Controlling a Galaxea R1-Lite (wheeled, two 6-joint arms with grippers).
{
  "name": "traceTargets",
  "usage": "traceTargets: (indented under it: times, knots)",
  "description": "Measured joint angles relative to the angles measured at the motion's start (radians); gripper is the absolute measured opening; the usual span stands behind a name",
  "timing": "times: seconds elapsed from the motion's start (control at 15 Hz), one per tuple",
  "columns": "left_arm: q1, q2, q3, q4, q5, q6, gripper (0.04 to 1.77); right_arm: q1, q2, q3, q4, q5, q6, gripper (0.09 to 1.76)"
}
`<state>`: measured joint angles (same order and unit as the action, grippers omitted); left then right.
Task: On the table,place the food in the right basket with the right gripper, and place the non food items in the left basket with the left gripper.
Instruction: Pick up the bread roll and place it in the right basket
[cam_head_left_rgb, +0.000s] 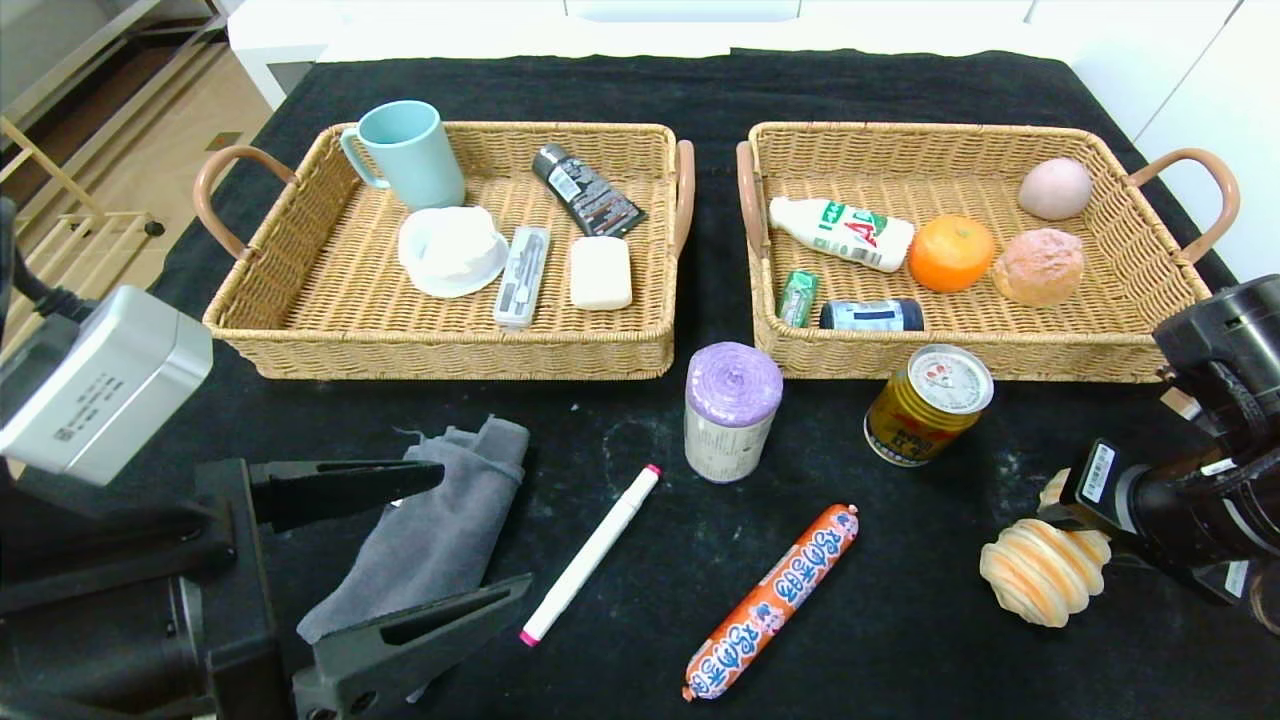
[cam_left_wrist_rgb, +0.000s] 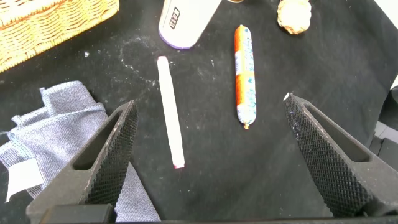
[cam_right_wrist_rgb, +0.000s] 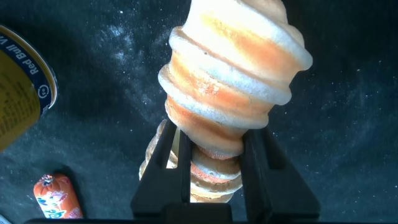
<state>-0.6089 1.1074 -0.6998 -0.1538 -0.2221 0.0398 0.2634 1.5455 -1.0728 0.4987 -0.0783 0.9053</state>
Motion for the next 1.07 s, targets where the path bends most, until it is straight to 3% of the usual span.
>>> traceTargets:
  times: [0.47, 1.07]
  knots:
    - [-0.003, 0.000, 0.002, 0.000, 0.000, 0.000, 1.72, 0.014, -0.050, -0.006, 0.017, -0.004, -0.011, 0.44]
    - [-0.001, -0.011, -0.003, -0.003, 0.000, 0.000, 1.72, 0.017, -0.191, -0.068, 0.077, -0.010, -0.283, 0.41]
